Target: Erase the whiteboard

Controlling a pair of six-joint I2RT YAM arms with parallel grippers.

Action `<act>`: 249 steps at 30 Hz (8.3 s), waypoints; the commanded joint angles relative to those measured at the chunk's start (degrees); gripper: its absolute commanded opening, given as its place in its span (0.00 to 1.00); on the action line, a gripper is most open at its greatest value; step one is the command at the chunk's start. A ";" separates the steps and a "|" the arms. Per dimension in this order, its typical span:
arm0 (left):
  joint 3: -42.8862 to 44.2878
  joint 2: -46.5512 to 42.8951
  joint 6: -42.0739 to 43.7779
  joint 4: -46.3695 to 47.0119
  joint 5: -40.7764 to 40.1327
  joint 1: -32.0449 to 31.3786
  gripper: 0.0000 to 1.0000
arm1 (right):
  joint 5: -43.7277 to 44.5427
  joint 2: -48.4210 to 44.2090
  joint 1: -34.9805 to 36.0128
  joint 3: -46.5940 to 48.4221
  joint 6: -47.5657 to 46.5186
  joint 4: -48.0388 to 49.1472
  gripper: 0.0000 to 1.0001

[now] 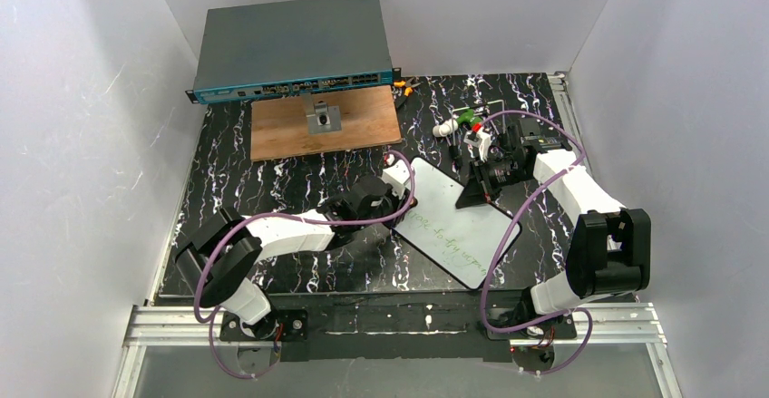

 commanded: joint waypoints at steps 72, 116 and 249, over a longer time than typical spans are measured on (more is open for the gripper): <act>-2.71 0.87 0.59 -8.65 1.35 -0.35 0.00 | -4.30 0.24 0.61 2.51 -2.76 -0.02 0.01; -1.28 2.73 0.84 -11.86 -5.99 -4.53 0.00 | -4.39 0.65 0.61 2.51 -3.25 -0.29 0.01; 13.06 7.95 -2.13 -25.65 -6.31 -6.77 0.00 | -4.92 0.09 0.63 2.78 -4.12 -1.08 0.01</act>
